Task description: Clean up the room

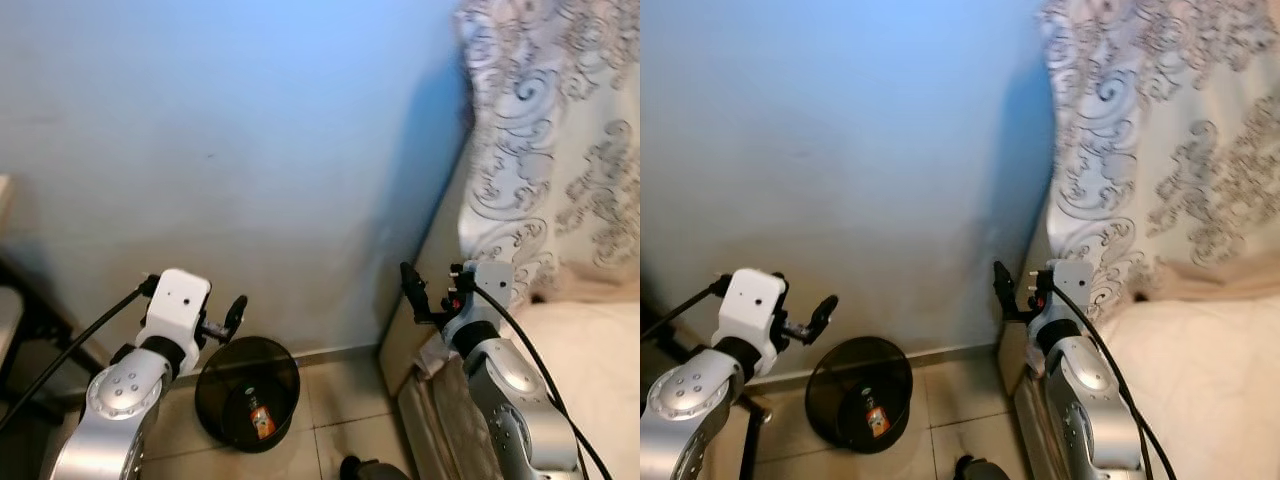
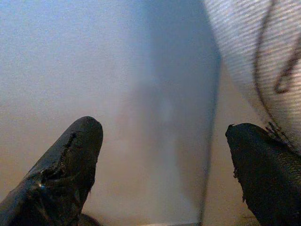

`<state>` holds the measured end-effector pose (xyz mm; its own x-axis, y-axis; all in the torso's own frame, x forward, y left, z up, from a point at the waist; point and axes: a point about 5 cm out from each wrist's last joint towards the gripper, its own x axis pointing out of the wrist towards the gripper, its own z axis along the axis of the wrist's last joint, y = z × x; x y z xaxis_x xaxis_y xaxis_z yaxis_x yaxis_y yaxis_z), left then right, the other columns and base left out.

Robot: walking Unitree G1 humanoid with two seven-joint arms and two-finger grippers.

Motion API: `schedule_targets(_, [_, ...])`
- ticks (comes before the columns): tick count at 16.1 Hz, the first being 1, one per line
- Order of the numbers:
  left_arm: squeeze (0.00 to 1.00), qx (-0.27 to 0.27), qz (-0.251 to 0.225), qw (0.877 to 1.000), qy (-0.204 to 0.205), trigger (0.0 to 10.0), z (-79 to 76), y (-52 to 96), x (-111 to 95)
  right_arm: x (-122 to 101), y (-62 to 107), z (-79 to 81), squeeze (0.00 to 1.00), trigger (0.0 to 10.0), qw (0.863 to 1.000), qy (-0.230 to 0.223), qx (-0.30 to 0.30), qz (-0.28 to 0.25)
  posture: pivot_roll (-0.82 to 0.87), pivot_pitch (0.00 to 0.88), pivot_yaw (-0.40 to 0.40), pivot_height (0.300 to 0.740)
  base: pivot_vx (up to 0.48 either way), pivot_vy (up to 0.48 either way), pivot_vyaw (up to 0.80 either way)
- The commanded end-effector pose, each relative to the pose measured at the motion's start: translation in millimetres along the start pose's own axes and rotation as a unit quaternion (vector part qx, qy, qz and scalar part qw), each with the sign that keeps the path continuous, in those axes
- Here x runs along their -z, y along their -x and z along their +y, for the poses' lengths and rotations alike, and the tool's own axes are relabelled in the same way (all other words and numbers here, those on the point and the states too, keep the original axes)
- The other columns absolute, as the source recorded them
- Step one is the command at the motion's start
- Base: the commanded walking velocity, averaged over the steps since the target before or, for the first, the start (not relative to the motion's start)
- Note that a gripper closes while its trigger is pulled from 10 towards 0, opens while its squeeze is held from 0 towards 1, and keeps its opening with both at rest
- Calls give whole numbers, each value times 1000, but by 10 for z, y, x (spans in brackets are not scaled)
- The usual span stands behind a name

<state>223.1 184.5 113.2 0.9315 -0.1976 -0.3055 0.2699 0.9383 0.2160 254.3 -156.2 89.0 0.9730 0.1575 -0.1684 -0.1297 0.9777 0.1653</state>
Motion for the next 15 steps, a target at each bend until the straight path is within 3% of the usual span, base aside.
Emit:
schedule_targets(1, [0, 4, -3, 1000, -7, 10000, -14, -16, -6, -55, -16, -18, 1000, 10000, 1000, 14, 3, -16, 16, 0, 9, 740, 0, 0, -800])
schedule_targets(9, [0, -35, -9, 999, 4, 10000, 88, -19, -10, -13, 9, -128, 1000, 10000, 999, -8, 39, -8, 26, 0, -9, 740, 0, 0, -800])
schedule_targets(15, [0, -32, -12, 999, 2, 10000, 96, -43, -18, -6, -20, -66, 1000, 10000, 999, 7, 41, -8, 18, 0, -7, 740, 0, 0, -800])
